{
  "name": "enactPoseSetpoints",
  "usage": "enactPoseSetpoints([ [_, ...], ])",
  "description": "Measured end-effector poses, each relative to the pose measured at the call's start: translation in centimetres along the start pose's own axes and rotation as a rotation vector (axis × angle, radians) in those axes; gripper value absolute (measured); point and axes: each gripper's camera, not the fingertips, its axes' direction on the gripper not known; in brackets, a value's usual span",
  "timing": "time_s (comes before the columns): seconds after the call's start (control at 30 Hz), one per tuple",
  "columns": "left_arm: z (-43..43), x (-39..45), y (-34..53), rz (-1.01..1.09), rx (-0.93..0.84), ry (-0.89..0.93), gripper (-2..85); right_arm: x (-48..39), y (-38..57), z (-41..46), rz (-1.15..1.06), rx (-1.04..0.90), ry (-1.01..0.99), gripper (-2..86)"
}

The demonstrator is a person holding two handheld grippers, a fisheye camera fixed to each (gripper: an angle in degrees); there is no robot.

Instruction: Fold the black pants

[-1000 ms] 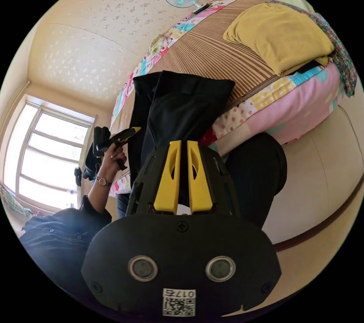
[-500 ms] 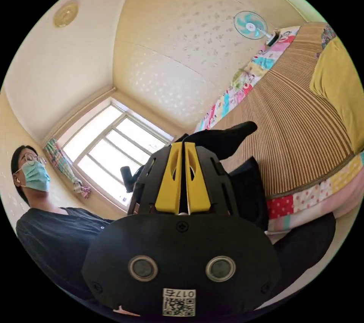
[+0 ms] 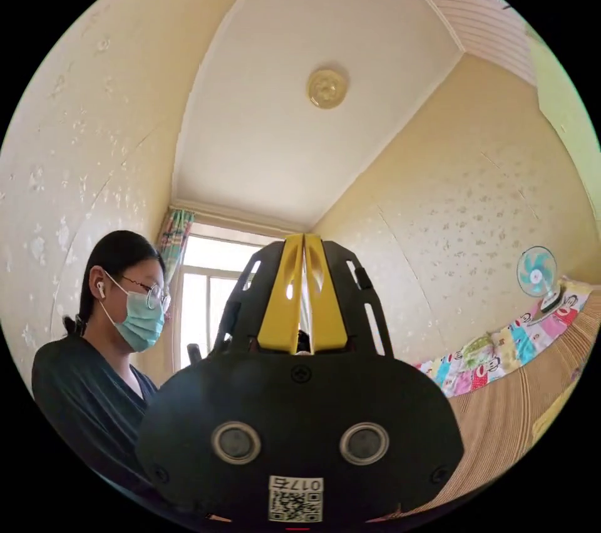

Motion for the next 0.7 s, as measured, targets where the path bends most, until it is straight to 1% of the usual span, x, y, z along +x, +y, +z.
enactPoseSetpoints([
  [0.03, 0.1, 0.7, 0.0, 0.022, -0.009, 0.03, 0.6, 0.3, 0.3, 1.3, -0.027, -0.086, 0.153, 1.0],
  [0.07, 0.7, 1.2, 0.4, 0.024, -0.03, 0.06, 0.7, 0.9, 0.8, 2.2, -0.032, -0.149, 0.205, 1.2],
  [0.1, 1.1, 1.3, 0.7, 0.011, -0.04, 0.076, 0.8, 2.6, 2.7, 4.2, -0.014, -0.311, 0.249, 1.8],
  [0.13, 1.5, 1.2, 1.6, -0.043, -0.04, 0.104, 0.8, 4.8, 5.8, 6.2, 0.033, -0.489, 0.21, 2.5],
  [0.17, 1.7, 1.1, 2.5, -0.085, -0.033, 0.126, 0.8, 6.0, 7.6, 7.0, 0.065, -0.565, 0.164, 3.5],
  [0.2, 1.8, 1.0, 3.0, -0.093, -0.033, 0.138, 0.8, 8.3, 11.7, 8.2, 0.167, -0.691, 0.047, 5.4],
  [0.23, 2.2, 1.0, 3.6, -0.099, -0.051, 0.172, 0.8, 10.6, 16.3, 9.0, 0.318, -0.794, -0.072, 9.5],
  [0.27, 2.0, 0.9, 4.2, -0.125, -0.038, 0.185, 0.8, 11.6, 18.8, 9.4, 0.402, -0.844, -0.127, 11.5],
  [0.3, 1.9, 0.8, 4.4, -0.138, -0.028, 0.198, 0.8, 13.2, 23.9, 10.0, 0.573, -0.946, -0.238, 14.3],
  [0.33, 1.4, 0.6, 4.6, -0.157, 0.001, 0.241, 0.8, 13.9, 28.6, 10.1, 0.691, -1.014, -0.338, 16.3],
  [0.4, 0.4, 0.2, 4.6, -0.184, 0.059, 0.306, 0.8, 14.3, 34.7, 9.6, 0.81, -1.092, -0.397, 17.9],
  [0.43, -0.3, 0.1, 4.4, -0.194, 0.09, 0.333, 0.8, 14.6, 38.1, 9.1, 0.879, -1.135, -0.388, 18.7],
  [0.5, -1.1, -0.1, 4.0, -0.21, 0.127, 0.378, 0.8, 15.2, 42.1, 8.6, 0.992, -1.16, -0.42, 20.2],
  [0.53, -1.6, -0.2, 3.7, -0.205, 0.151, 0.434, 0.8, 15.8, 43.9, 8.5, 1.092, -1.117, -0.507, 21.3],
  [0.57, -1.9, -0.1, 3.3, -0.186, 0.171, 0.504, 0.9, 16.2, 44.4, 8.4, 1.143, -1.082, -0.556, 21.9],
  [0.63, -2.5, -0.1, 3.0, -0.175, 0.215, 0.59, 0.9, 17.2, 45.7, 8.8, 1.272, -0.994, -0.735, 22.6],
  [0.7, -3.2, -0.3, 2.8, -0.177, 0.273, 0.668, 0.9, 17.0, 46.3, 9.6, 1.291, -1.04, -0.814, 22.9],
])
